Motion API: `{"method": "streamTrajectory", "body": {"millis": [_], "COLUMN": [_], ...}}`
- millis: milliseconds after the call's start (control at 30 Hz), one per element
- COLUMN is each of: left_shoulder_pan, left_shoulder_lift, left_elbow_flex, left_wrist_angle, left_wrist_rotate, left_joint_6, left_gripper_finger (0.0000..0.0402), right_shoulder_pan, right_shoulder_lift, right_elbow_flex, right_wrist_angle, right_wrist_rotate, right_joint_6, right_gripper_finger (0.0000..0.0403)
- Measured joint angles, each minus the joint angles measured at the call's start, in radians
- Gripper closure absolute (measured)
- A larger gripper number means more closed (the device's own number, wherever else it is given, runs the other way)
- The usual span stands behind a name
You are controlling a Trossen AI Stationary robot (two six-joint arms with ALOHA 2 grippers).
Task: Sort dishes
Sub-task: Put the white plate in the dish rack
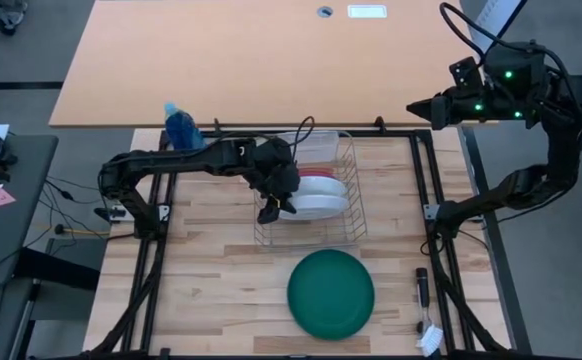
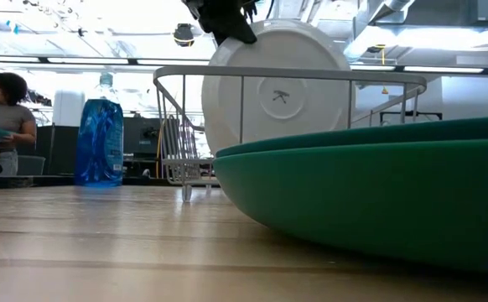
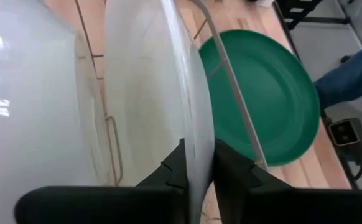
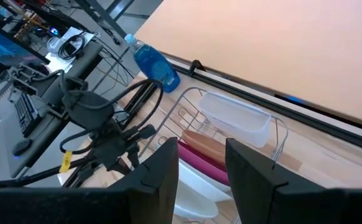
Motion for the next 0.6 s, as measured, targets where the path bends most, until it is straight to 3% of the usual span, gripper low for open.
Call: {"method": "streamTrajectory", "body": {"millis": [600], "left_shoulder_pan": [0.007], "left_shoulder_lift": [0.015], "left_elbow_flex": [0.059], "left_wrist_angle": [-0.052], "left_wrist_rotate": [-0.041], "left_joint_6": [-0.136], "left_gripper_finger": [0.0263], "right_shoulder_pan": [0.0], "right_shoulder_lift": [0.0], "right_elbow_flex": [0.0], "right_wrist_angle": [0.0], "right_wrist_rotate": [0.003], "right_joint_6": [-0.001], "right_gripper_finger": [0.0269]}}
